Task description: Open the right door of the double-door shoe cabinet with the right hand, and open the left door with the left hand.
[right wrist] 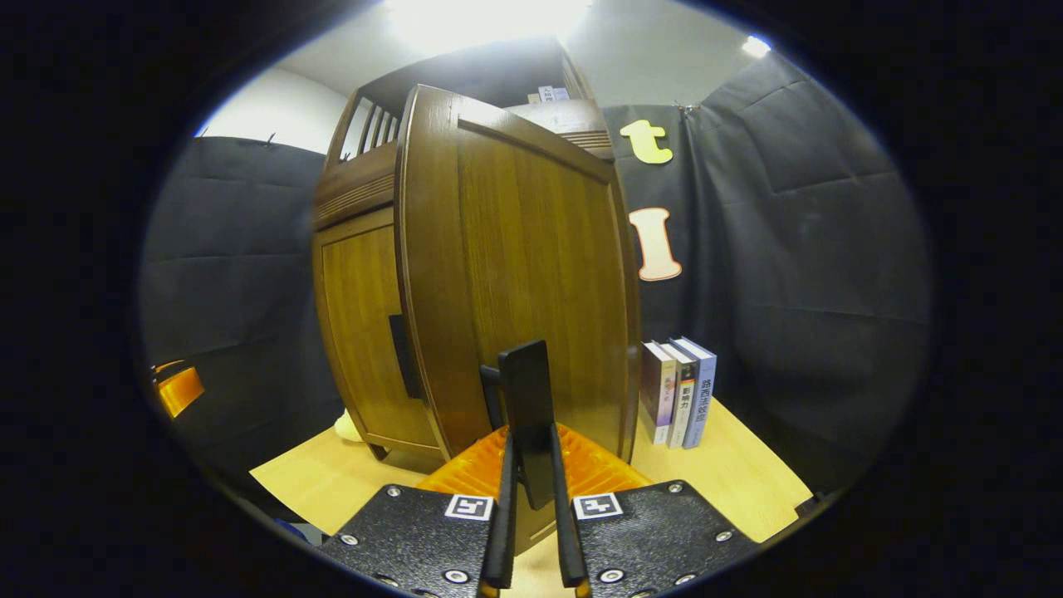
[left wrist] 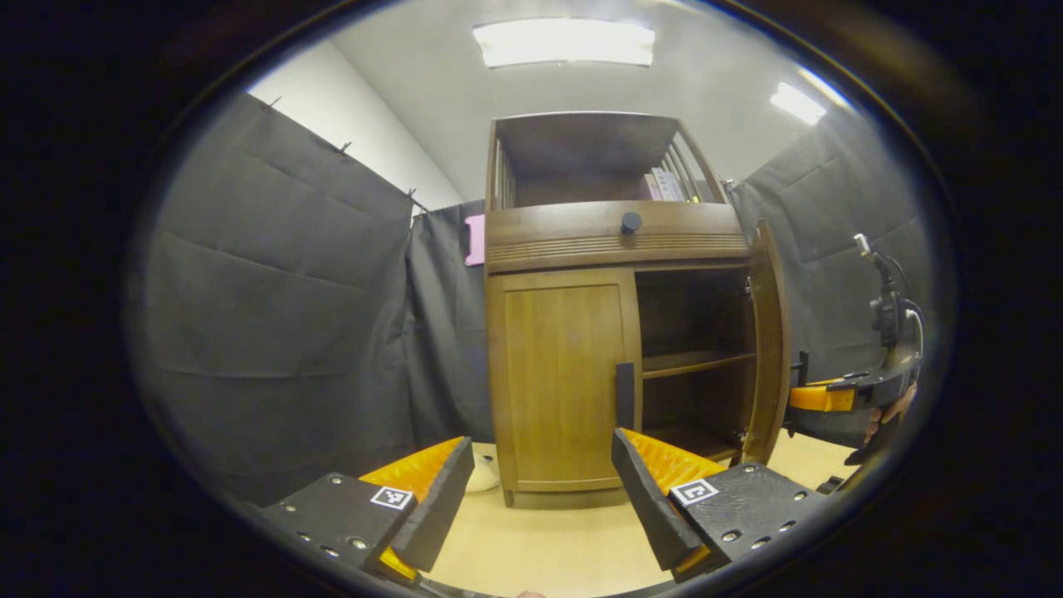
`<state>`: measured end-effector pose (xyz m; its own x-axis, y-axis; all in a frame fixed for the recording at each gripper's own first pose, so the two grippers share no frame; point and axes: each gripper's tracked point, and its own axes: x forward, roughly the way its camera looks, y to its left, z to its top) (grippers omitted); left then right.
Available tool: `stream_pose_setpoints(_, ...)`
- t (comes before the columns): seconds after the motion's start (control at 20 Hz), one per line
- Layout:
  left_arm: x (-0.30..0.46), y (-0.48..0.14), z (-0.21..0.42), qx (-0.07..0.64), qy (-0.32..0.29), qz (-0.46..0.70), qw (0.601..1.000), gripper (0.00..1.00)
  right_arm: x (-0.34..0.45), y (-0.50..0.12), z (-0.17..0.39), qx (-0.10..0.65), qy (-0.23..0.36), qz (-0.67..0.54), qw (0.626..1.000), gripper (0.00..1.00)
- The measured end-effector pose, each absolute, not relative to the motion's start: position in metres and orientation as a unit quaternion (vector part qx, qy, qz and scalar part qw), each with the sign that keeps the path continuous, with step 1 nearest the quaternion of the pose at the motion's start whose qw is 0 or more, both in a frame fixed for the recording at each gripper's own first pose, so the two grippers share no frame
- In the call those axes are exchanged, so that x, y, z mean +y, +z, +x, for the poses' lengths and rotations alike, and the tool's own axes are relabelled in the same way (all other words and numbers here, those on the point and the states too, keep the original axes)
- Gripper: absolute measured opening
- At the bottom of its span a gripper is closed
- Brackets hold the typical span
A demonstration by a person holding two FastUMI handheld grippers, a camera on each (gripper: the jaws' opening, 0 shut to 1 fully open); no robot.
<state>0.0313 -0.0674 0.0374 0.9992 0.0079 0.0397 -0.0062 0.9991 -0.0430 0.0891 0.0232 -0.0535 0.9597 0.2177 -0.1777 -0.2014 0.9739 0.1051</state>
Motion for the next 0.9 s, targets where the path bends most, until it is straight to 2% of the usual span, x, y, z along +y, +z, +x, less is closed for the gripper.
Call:
stream_pose_setpoints(0.05, -0.069, 0.038, 0.031, -0.020, -0.002, -0.022, 1.000, 1.00, 0.017, -0.054, 0.088, 0.095, 0.102, 0.043, 0.989, 0.20)
stream_pose_setpoints(0.25, -0.074, 0.040, 0.032, -0.023, -0.022, -0.023, 0.999, 1.00, -0.012, -0.055, 0.085, 0.098, 0.077, 0.043, 0.991, 0.18)
stream_pose_setpoints(0.4, -0.076, 0.040, 0.035, -0.024, -0.036, -0.021, 0.999, 0.95, -0.038, -0.054, 0.084, 0.096, 0.052, 0.046, 0.993, 0.19)
stream_pose_setpoints(0.45, -0.078, 0.038, 0.036, -0.024, -0.040, -0.020, 0.999, 1.00, -0.047, -0.055, 0.085, 0.097, 0.041, 0.043, 0.993, 0.19)
stream_pose_setpoints(0.65, -0.083, 0.038, 0.038, -0.020, -0.057, -0.024, 0.998, 1.00, -0.070, -0.056, 0.086, 0.098, 0.018, 0.039, 0.994, 0.13)
stream_pose_setpoints(0.7, -0.084, 0.039, 0.038, -0.021, -0.062, -0.023, 0.998, 0.96, -0.075, -0.056, 0.084, 0.100, 0.014, 0.037, 0.994, 0.13)
stream_pose_setpoints(0.85, -0.089, 0.040, 0.040, -0.023, -0.077, -0.019, 0.997, 0.96, -0.095, -0.057, 0.078, 0.102, -0.003, 0.029, 0.994, 0.17)
stream_pose_setpoints(0.9, -0.090, 0.040, 0.040, -0.023, -0.081, -0.020, 0.996, 1.00, -0.102, -0.055, 0.074, 0.101, -0.011, 0.026, 0.995, 0.19)
